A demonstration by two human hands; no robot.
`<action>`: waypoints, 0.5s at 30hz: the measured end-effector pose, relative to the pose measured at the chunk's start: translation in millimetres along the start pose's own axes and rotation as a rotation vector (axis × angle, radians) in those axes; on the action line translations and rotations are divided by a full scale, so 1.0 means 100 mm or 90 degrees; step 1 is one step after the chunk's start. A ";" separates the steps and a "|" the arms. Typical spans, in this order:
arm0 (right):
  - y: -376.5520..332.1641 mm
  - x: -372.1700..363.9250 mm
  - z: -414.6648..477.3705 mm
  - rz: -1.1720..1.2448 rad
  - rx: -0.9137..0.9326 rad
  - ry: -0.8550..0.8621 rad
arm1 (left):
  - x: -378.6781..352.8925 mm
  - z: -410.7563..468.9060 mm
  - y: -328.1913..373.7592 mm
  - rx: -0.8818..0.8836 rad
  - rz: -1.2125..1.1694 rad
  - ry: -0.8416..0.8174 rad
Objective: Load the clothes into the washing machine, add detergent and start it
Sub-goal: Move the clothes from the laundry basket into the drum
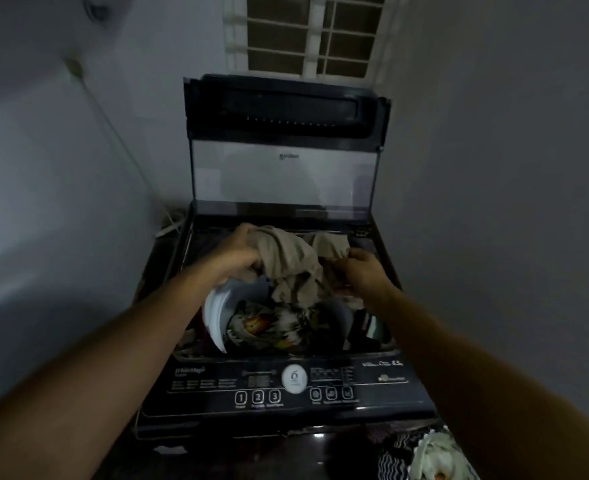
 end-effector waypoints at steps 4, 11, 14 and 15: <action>0.38 -0.32 0.18 -0.066 -0.069 -0.018 | -0.21 0.29 -0.30 0.012 0.071 -0.105; 1.12 -0.73 0.57 -0.231 -0.117 -0.061 | -0.69 0.73 -1.00 -0.020 0.313 -0.250; 1.40 -0.94 0.64 -0.325 -0.137 -0.129 | -0.87 0.78 -1.32 -0.041 0.419 -0.334; 1.45 -1.01 0.66 -0.359 -0.133 -0.150 | -0.92 0.80 -1.41 -0.047 0.451 -0.357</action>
Point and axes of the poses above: each hand's wrist, its own z-axis towards the middle knuckle, its own x-axis out of the back of the hand, y = z × x, the point moved 6 cm from there along z, towards the middle knuckle, and after that the axes turned 9 degrees about y, right-handed, at the moved point
